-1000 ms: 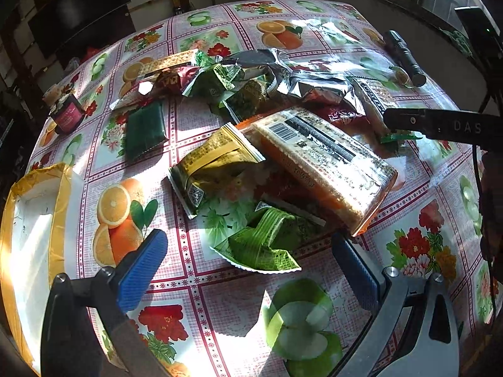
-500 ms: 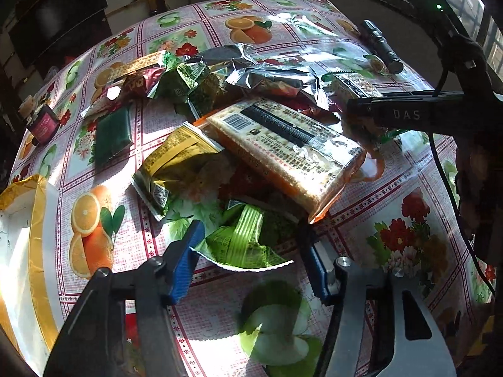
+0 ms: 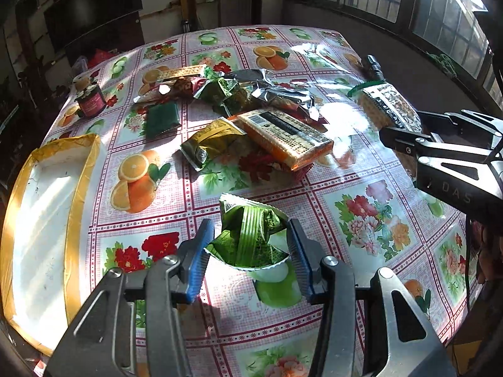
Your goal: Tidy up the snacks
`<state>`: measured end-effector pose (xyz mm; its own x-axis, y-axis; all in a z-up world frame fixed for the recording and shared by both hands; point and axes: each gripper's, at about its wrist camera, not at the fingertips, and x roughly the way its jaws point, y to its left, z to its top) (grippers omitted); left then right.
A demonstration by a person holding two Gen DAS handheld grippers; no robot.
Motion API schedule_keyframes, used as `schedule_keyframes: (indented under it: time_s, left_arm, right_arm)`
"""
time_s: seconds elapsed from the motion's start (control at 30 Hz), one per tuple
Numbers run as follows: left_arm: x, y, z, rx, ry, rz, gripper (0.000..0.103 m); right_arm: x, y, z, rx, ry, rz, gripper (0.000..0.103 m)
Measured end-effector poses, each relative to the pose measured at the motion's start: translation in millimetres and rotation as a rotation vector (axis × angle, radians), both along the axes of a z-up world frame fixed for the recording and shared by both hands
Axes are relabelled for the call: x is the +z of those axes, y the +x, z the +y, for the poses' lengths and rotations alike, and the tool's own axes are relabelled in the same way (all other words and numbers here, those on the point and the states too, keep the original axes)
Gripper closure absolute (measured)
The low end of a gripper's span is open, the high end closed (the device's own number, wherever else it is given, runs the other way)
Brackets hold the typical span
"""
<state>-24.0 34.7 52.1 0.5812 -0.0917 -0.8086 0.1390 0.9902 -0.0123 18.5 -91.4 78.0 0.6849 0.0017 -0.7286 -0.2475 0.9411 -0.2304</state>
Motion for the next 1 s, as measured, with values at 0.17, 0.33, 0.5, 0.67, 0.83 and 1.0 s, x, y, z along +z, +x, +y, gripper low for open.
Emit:
schedule_keyframes:
  time_s: [0.17, 0.33, 0.5, 0.67, 0.83, 1.0]
  left_arm:
    - [16, -26, 27, 0.084, -0.008, -0.037, 0.054]
    - [24, -41, 53, 0.137, -0.019, -0.062, 0.054]
    - [25, -46, 68, 0.166, -0.030, -0.071, 0.054]
    - [27, -49, 87, 0.199, -0.053, -0.081, 0.054]
    - [32, -55, 124, 0.288, -0.078, -0.097, 0.054]
    - [26, -60, 171, 0.397, -0.076, -0.085, 0.054]
  right_arm:
    - [8, -18, 21, 0.036, -0.010, -0.051, 0.057]
    - [11, -30, 44, 0.080, -0.015, -0.073, 0.057]
    - [15, -38, 64, 0.112, -0.040, -0.084, 0.057]
    - [16, -38, 78, 0.130, -0.047, -0.078, 0.057]
    - [13, -37, 102, 0.171, -0.066, -0.071, 0.057]
    - [14, -30, 137, 0.286, 0.045, -0.002, 0.057]
